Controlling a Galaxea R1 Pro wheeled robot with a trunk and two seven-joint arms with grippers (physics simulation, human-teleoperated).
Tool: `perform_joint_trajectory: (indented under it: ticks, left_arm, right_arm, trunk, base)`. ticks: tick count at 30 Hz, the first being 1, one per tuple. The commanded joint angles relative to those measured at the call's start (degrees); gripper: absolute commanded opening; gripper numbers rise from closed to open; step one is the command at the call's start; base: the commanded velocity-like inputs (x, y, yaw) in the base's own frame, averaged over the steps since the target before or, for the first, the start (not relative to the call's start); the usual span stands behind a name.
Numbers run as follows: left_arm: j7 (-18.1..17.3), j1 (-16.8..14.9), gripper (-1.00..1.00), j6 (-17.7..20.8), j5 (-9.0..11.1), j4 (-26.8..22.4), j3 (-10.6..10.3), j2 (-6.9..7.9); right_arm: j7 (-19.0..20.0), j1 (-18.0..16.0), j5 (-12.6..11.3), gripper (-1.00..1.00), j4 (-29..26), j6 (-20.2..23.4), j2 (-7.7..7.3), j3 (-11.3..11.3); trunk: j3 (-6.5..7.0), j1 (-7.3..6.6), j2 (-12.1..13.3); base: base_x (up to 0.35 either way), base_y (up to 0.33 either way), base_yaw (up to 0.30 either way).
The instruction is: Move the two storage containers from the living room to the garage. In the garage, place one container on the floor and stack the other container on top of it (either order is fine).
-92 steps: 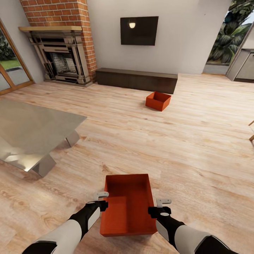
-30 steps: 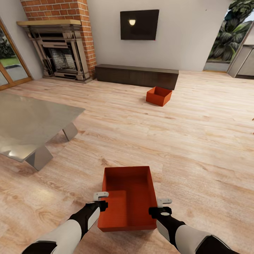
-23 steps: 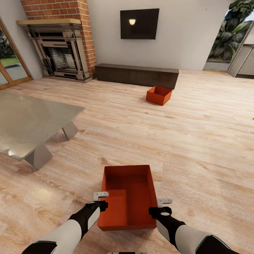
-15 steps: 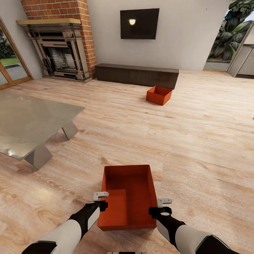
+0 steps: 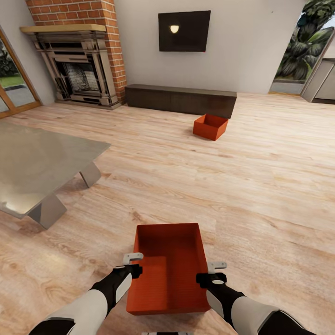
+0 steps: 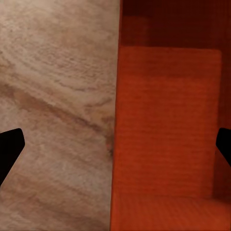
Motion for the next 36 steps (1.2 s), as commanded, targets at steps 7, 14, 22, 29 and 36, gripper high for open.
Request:
perform_joint_trajectory:
  ticks: [7,14,22,29,36]
  left_arm:
    - [0.19,0.00,1.00,0.25,0.37,-0.13,0.00,0.03]
    - [0.19,0.00,1.00,0.21,0.44,-0.03,0.00,0.05]
    - [-0.31,0.00,1.00,-0.85,0.40,1.75,0.00,0.05]
    - [-0.55,0.00,1.00,-3.77,0.37,3.12,0.00,-0.16]
    - [-0.64,0.00,1.00,-4.17,0.25,4.18,0.00,-0.12]
  right_arm:
    - [-0.12,-0.03,-0.61,1.00,0.01,-0.20,0.02,0.48]
    - [-0.11,-0.03,-0.53,1.00,0.01,-0.20,0.08,0.46]
    - [-0.09,0.00,-0.59,1.00,0.04,-0.20,0.10,0.19]
    - [0.29,0.00,-0.61,1.00,0.08,-0.22,0.10,0.13]
    - [1.64,-0.02,-0.56,1.00,0.06,-0.22,0.11,0.13]
  trunk:
    - [-0.04,-0.01,-0.02]
    - [-0.04,-0.01,-0.02]
    - [-0.04,-0.01,-0.02]
    - [-0.04,-0.01,-0.02]
    - [-0.04,-0.01,-0.02]
  base:
    - [0.006,0.000,0.000]
    - [0.000,0.000,0.000]
    - [0.000,0.000,0.000]
    - [0.000,0.000,0.000]
    - [0.000,0.000,0.000]
